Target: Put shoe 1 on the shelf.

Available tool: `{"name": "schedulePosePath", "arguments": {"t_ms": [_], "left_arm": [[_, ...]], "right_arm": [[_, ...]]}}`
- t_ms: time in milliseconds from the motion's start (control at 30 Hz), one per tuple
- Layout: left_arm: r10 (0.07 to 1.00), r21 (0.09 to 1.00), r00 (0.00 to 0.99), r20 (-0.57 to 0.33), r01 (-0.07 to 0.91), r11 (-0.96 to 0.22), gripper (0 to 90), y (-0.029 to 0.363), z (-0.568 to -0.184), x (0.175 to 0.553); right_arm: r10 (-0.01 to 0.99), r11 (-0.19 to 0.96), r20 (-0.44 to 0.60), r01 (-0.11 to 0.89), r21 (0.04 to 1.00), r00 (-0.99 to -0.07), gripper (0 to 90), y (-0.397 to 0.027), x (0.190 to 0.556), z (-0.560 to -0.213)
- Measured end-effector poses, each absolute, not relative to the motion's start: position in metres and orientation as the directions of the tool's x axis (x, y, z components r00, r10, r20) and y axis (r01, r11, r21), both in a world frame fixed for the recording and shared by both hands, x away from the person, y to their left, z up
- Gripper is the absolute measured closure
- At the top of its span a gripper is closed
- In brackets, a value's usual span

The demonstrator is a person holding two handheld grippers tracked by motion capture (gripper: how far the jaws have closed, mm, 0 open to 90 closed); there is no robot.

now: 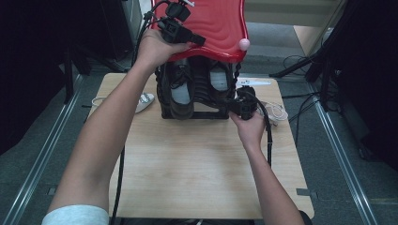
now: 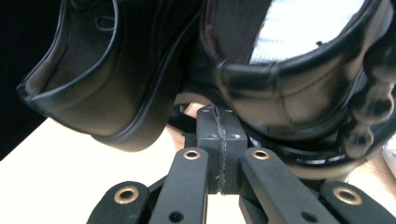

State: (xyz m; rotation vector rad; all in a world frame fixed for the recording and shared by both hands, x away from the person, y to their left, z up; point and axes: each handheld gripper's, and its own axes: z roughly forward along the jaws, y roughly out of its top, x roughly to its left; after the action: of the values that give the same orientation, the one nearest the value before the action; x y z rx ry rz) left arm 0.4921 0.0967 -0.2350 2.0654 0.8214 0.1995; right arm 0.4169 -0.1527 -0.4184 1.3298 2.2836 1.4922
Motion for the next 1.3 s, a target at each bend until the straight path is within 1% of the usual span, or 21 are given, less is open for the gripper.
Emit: {"name": "schedulePosePath", "arguments": {"t_ms": [267, 367, 600, 733, 1000, 1067, 1233, 1300], "left_arm": [[0.608, 0.785, 0.776, -0.165, 0.477, -0.396, 90.0, 0.098, -0.236, 0.494], [0.609, 0.788, 0.779, -0.152, 0.467, -0.400, 90.0, 0.097, -0.236, 0.493], [0.599, 0.809, 0.782, -0.170, 0.458, -0.368, 90.0, 0.102, -0.240, 0.493], [0.596, 0.808, 0.783, -0.179, 0.462, -0.365, 90.0, 0.103, -0.240, 0.493], [0.599, 0.810, 0.782, -0.174, 0.459, -0.364, 90.0, 0.102, -0.241, 0.492], [0.598, 0.811, 0.783, -0.174, 0.458, -0.364, 90.0, 0.103, -0.241, 0.493], [0.599, 0.812, 0.781, -0.174, 0.458, -0.361, 90.0, 0.103, -0.241, 0.492], [0.600, 0.813, 0.781, -0.172, 0.456, -0.361, 90.0, 0.103, -0.241, 0.492]], "right_arm": [[0.697, 0.149, 0.351, 0.605, 0.782, -0.625, 90.0, -0.149, 0.400, -0.421], [0.679, 0.163, 0.353, 0.601, 0.782, -0.643, 90.0, -0.142, 0.390, -0.424], [0.646, 0.216, 0.335, 0.585, 0.781, -0.686, 90.0, -0.118, 0.378, -0.428], [0.613, 0.250, 0.314, 0.555, 0.793, -0.725, 90.0, -0.094, 0.370, -0.428], [0.585, 0.274, 0.318, 0.551, 0.788, -0.746, 89.9, -0.067, 0.373, -0.432], [0.563, 0.280, 0.318, 0.538, 0.795, -0.763, 90.0, -0.059, 0.376, -0.430], [0.574, 0.322, 0.273, 0.519, 0.792, -0.772, 90.0, -0.049, 0.375, -0.424], [0.571, 0.318, 0.287, 0.530, 0.786, -0.769, 90.0, -0.050, 0.376, -0.424]]}}
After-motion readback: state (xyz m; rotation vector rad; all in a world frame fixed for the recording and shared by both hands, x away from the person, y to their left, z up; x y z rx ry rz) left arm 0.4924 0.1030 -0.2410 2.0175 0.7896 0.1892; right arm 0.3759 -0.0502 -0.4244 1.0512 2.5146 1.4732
